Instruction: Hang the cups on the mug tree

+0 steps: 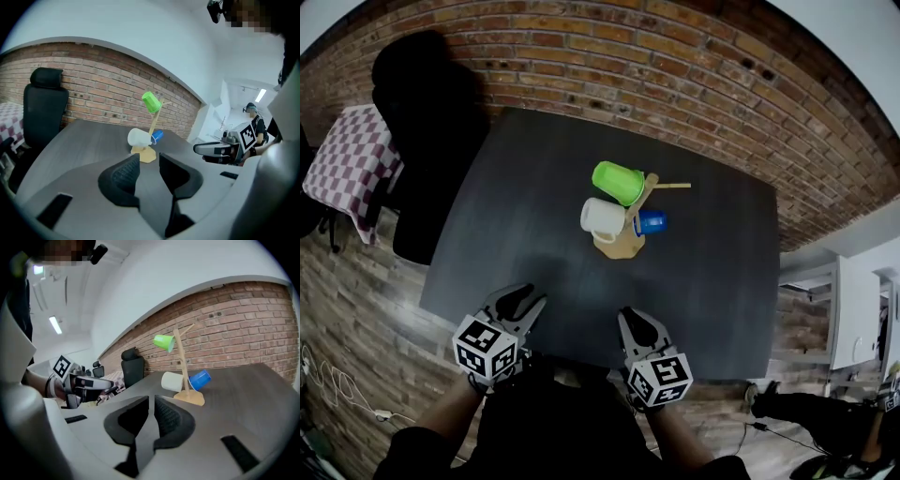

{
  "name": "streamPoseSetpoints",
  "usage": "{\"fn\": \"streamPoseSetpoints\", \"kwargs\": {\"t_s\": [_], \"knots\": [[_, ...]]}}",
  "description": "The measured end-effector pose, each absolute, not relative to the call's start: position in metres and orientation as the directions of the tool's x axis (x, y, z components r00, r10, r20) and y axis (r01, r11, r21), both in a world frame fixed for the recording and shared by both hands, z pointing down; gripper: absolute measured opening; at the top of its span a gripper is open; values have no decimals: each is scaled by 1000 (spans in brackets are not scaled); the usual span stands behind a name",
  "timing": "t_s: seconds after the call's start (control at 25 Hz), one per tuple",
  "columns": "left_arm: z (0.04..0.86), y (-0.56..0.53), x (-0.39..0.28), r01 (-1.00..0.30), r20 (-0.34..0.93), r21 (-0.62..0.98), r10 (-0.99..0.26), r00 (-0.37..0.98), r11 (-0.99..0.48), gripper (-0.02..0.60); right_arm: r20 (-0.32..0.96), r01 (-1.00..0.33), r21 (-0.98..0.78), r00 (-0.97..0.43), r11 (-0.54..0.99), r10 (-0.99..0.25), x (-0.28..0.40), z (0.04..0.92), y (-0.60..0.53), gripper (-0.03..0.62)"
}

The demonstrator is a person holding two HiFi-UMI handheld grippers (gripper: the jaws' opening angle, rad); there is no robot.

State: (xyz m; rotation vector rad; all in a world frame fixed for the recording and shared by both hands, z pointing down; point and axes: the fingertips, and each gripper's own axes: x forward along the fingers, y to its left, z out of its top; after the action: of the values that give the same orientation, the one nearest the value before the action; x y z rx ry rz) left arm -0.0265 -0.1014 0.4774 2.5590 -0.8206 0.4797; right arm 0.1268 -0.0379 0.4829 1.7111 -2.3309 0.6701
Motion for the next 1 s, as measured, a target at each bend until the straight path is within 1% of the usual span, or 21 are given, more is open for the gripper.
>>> {"fn": "streamPoseSetpoints", "kwargs": {"t_s": [0.16,0.32,0.48,0.8,1.0], "knots": [[445,-85,-10,-590,373,241,-488,789,-770,140,365,-953,-173,-297,249,-882,131,463,-25,60],[435,-63,-2,-562,321,273,-477,818,-781,140,310,-943,-175,-324,282,-894,122,449,-22,60],[435,-44,2,-518,296,309,-437,849,-797,140,304,-940,-139,-339,310,-890,113,443,-16,60],[422,-26,8,-461,250,278,-400,882,-843,140,304,-938,-113,-347,328,-887,99,432,-8,60],[425,-24,8,-454,255,290,-389,885,-843,140,256,-937,-115,-349,330,-902,97,422,-9,57]]}}
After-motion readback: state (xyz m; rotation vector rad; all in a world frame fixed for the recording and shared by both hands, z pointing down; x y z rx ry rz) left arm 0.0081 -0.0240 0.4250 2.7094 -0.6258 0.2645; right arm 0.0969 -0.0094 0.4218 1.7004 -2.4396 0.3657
